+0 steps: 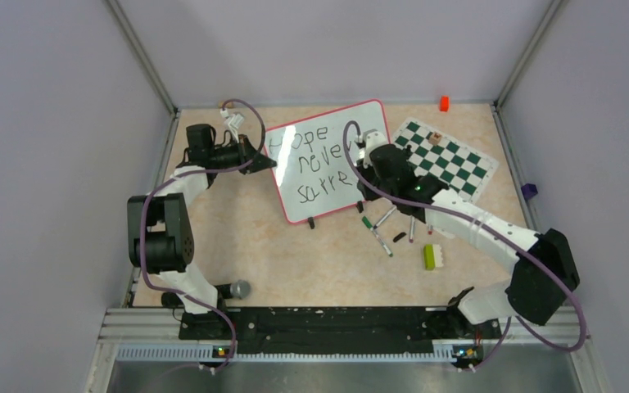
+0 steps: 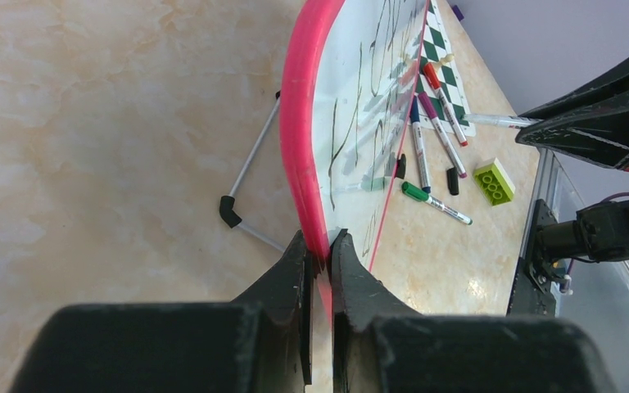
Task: Write a sentence on the whiteboard
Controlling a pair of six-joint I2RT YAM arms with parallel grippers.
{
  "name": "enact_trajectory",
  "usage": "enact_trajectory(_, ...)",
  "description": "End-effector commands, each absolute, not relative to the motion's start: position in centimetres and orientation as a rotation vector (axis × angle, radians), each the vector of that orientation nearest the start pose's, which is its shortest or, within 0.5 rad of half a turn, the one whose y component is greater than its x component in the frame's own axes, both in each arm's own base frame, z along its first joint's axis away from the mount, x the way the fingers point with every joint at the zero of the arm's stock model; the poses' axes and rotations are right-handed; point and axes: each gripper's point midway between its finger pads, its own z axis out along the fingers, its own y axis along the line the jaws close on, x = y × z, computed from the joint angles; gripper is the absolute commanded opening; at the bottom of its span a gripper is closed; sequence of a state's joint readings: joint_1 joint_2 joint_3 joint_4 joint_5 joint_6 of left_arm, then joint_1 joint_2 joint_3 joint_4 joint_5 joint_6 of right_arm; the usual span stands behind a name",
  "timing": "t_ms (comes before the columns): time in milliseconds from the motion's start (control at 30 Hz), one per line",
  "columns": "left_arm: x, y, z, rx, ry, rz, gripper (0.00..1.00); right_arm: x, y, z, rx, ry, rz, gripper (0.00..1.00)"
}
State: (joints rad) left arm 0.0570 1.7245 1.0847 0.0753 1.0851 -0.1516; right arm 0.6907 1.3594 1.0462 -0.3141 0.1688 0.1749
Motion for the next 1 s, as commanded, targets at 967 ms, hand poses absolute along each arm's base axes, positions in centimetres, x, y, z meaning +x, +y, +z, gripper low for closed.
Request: enact_trajectory(967, 41.9, -12.7, 12.1, 0.485, 2.035, -0.965, 0.0, 36.8, 25.2, 17.4, -0.429, 2.163, 0.174, 0.0)
